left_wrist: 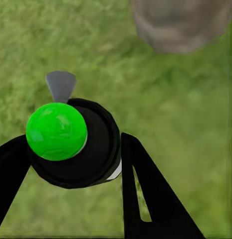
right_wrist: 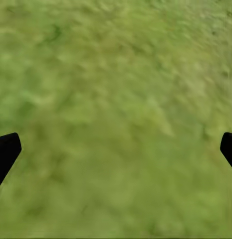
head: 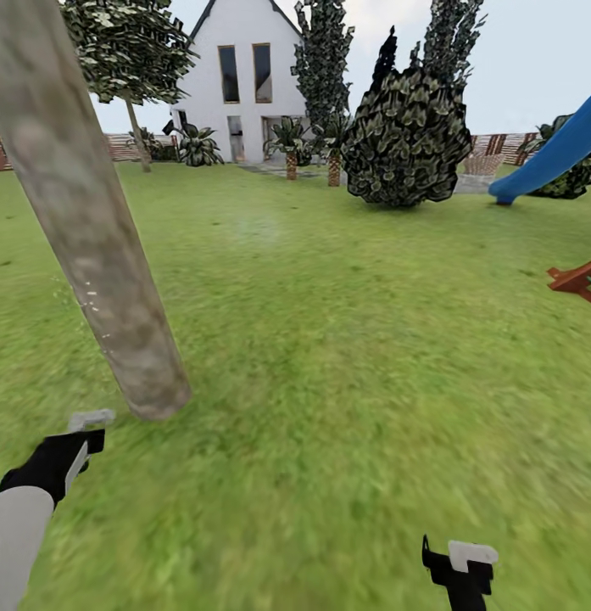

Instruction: In the garden, pick up the pesticide atomizer on the floor and spray pesticide onto both trees until each tree trunk is fully covered.

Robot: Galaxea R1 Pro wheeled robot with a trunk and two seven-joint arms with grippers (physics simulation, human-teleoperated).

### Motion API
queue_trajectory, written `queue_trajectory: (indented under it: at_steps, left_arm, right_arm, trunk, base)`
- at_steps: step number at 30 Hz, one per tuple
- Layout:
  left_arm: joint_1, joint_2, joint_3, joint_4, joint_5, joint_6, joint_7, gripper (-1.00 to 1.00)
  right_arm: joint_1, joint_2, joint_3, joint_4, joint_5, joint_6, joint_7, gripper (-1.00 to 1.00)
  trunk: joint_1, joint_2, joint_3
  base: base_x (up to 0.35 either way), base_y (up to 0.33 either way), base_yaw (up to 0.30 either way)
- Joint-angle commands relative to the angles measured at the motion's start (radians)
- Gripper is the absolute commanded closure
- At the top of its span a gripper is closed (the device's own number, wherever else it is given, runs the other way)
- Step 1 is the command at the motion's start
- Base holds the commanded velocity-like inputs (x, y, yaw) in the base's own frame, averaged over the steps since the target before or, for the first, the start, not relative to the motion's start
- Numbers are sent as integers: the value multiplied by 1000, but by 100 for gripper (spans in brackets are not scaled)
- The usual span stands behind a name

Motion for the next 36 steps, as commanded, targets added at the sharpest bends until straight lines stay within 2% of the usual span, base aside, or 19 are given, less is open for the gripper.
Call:
queue_trajectory:
  at_steps: [1, 4, 7, 9, 17, 29, 36]
  left_arm:
    - [14, -1, 28, 34, 6, -49, 0, 100]
    - [17, -5, 36, 48, 9, -66, -3, 100]
    - [18, -37, 37, 56, 9, -69, -2, 100]
    - [18, -44, 37, 57, 9, -70, -2, 100]
    - [18, -43, 39, 56, 9, -76, -2, 100]
    - [18, -44, 37, 56, 10, -75, -2, 100]
    - [18, -46, 36, 56, 9, -75, -4, 100]
  right_arm:
    - [0, 0, 0, 0, 0, 0, 0, -100]
    - [0, 0, 0, 0, 0, 0, 0, -100]
    - [0, 0, 0, 0, 0, 0, 0, -100]
    - [0, 0, 0, 0, 0, 0, 0, -100]
    - [0, 0, 0, 0, 0, 0, 0, -100]
    - [0, 0, 0, 0, 0, 0, 0, -100]
    - [0, 0, 2, 0, 0, 0, 0, -100]
  trunk:
    - [0, 0, 0]
    - [0, 0, -1]
    - [0, 0, -1]
    - [0, 0, -1]
    - [0, 0, -1]
    - [0, 0, -1]
    - [0, 0, -1]
  base:
    - [330, -1, 257]
    - [330, -7, 109]
    - [295, -119, 15]
    - [280, -159, 2]
    - [279, -159, 31]
    - [263, -169, 269]
    - [89, -250, 277]
